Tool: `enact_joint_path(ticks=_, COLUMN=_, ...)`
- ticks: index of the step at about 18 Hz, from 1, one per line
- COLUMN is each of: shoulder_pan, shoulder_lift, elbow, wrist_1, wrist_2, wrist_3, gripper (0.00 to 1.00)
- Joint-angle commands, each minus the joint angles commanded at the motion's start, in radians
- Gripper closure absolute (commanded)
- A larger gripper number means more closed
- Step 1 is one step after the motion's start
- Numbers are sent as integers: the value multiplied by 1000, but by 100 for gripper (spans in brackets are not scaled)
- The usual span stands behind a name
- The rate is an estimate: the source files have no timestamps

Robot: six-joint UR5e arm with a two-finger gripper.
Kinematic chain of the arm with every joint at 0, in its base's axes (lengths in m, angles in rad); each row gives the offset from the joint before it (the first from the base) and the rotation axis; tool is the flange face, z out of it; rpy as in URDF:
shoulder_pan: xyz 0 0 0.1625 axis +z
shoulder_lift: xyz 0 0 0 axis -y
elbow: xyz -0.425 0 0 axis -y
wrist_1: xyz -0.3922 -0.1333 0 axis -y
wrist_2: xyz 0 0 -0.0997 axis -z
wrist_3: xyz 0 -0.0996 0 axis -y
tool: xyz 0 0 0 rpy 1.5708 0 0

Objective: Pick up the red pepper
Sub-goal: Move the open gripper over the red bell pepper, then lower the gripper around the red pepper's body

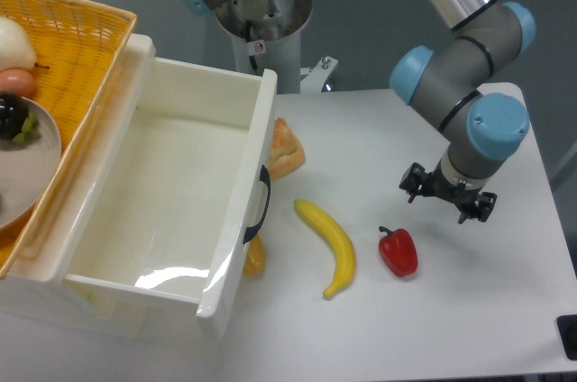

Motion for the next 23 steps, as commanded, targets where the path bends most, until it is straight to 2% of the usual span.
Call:
enact_joint_path(ticks=4, shoulder_pan=-25, shoulder_lift=-14, elbow=11, wrist_1=26, wrist_2=0, wrist_3=-244, gripper=0)
enact_joint_path(ticks=9, shoulder_pan=-46, shoulder_lift=-26, elbow=14, wrist_1=40, wrist_2=-15, wrist_3=-457, gripper=0)
enact_joint_path(ticks=11, shoulder_pan=-60, shoulder_lift=-37, elbow=15, wrist_1=55, wrist_2=-15, wrist_3=-499, gripper=0)
enact_joint_path(ticks=23, shoulder_pan=-106, shoulder_lift=-70, elbow=37, wrist_1=58, wrist_2=-22, wrist_3=-700, gripper=0)
